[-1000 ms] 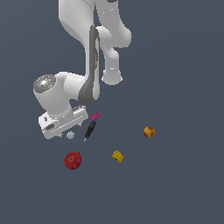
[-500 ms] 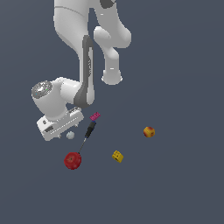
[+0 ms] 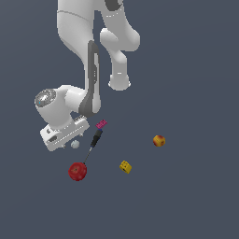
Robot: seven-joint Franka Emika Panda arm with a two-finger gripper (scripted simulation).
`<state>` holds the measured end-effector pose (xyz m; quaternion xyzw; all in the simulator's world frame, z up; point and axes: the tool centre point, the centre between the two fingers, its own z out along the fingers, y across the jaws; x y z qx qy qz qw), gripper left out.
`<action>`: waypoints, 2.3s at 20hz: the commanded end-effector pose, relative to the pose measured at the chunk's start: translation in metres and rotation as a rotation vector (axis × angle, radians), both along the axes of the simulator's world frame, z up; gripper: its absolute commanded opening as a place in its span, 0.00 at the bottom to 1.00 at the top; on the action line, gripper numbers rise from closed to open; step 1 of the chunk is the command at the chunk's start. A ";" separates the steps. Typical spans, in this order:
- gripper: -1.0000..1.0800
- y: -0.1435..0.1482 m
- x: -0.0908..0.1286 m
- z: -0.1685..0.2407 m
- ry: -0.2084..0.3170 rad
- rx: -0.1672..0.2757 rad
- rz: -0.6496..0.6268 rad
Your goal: Pick up a designated object from a clutter of objects.
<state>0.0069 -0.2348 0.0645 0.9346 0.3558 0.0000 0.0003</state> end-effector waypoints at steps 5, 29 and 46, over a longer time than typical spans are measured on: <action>0.96 0.001 -0.001 -0.030 0.001 0.000 0.003; 0.00 0.006 0.000 -0.035 0.000 0.000 0.003; 0.00 0.104 0.005 0.079 0.001 -0.002 0.005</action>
